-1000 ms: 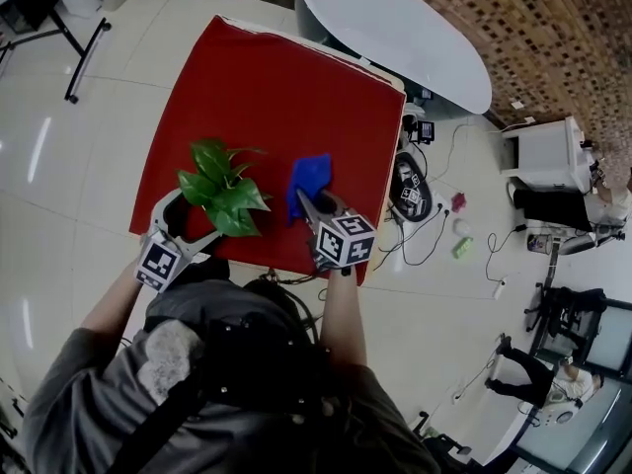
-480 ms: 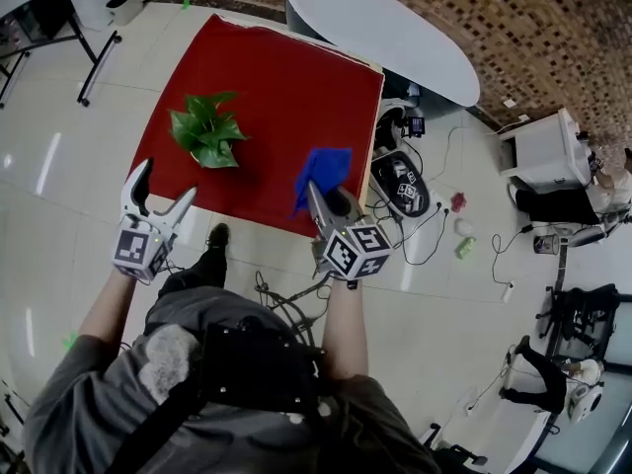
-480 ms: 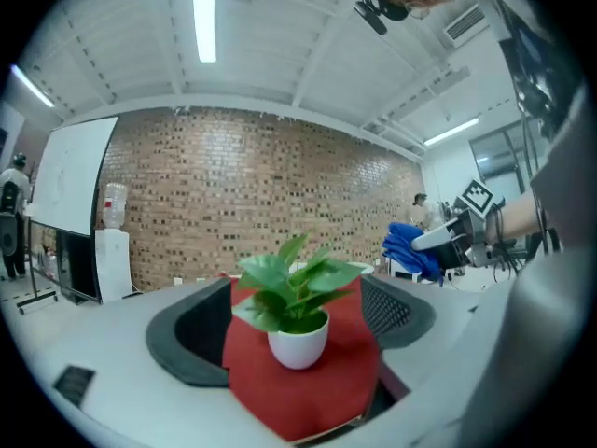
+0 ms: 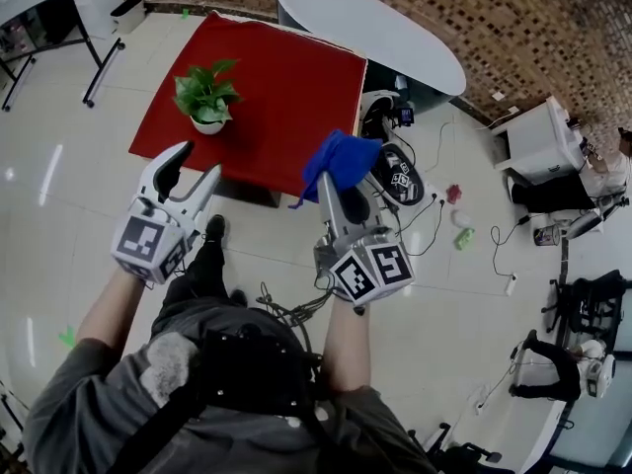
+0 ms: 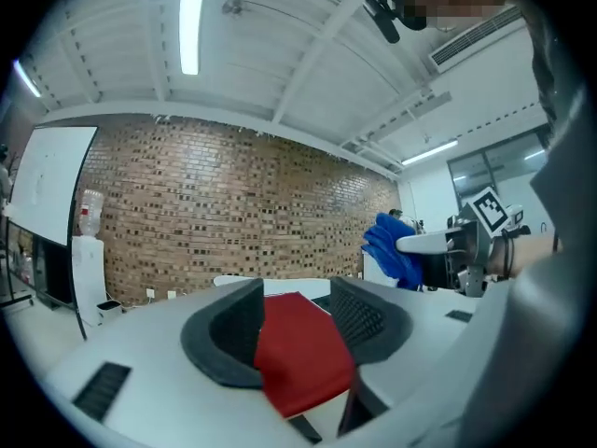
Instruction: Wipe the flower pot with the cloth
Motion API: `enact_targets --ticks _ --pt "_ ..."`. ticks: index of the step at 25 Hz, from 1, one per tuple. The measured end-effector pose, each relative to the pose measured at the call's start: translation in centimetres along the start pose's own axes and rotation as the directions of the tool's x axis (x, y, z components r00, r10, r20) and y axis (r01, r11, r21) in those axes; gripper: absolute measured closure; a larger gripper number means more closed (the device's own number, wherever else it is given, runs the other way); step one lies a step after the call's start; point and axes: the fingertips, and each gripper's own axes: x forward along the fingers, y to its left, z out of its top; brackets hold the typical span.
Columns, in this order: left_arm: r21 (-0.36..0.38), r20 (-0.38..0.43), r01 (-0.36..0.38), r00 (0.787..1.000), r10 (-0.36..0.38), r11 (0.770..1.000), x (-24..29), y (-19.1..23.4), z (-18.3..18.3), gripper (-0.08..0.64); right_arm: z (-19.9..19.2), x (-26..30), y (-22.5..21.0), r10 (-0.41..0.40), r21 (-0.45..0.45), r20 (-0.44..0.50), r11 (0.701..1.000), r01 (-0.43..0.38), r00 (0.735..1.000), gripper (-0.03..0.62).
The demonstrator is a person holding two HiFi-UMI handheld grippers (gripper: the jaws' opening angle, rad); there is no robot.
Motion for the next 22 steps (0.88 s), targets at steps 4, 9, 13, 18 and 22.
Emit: enact_targets --ticks 4,9,13,18,22 --pt "0.072 0.054 -0.052 0.997 0.048 0.996 -2.0 -2.8 3.0 0.523 3.2 -3.8 3.5 0.023 -0.04 0.058 0.999 -0.02 0.998 0.515" --pt "0.04 0.049 -0.068 0.997 0.066 0.997 -3.4 -5.2 5.7 0.552 5.2 -6.5 6.4 0.042 -0.061 0.091 0.997 -0.036 0.995 0.515" --pt "-0.015 0.01 -0.039 0.999 0.039 0.999 -3.7 -6.3 7.4 0.552 5.6 -7.4 8.5 0.05 -0.081 0.085 0.996 -0.043 0.995 0.515" --pt "0.004 0.008 0.016 1.0 -0.016 1.0 -4.4 -7.5 8.9 0.554 5.2 -7.7 10.4 0.032 -0.094 0.074 0.995 -0.025 0.997 0.515" --pt "-0.003 0.012 0.061 0.998 -0.061 0.998 -6.0 -8.0 9.3 0.553 5.4 -7.9 12.4 0.001 -0.103 0.052 0.995 0.005 0.999 0.515"
